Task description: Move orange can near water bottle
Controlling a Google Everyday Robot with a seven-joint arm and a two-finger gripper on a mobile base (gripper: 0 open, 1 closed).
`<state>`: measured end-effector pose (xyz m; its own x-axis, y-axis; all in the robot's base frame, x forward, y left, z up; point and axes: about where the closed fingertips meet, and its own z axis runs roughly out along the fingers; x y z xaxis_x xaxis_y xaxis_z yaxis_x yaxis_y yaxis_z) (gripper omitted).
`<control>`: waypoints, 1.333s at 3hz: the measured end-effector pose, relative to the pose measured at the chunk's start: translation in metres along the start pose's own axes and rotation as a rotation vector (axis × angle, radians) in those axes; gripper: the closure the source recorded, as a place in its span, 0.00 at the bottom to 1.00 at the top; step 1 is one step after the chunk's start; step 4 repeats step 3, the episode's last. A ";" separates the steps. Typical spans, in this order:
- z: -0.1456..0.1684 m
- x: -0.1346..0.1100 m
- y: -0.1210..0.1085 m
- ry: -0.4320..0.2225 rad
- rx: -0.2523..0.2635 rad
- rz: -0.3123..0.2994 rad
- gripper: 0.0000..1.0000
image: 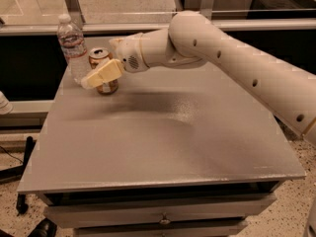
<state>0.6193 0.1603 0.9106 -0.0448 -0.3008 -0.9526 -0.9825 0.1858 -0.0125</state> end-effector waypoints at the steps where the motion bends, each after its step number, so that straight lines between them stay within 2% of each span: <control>1: -0.017 -0.005 0.010 -0.037 -0.018 0.002 0.00; 2: -0.057 -0.008 0.012 -0.088 -0.019 0.007 0.00; 3: -0.115 -0.007 -0.003 -0.142 0.021 0.044 0.00; 4: -0.115 -0.007 -0.003 -0.142 0.021 0.044 0.00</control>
Offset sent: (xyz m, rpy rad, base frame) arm -0.0287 -0.1132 0.0444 0.1528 -0.0110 -0.0085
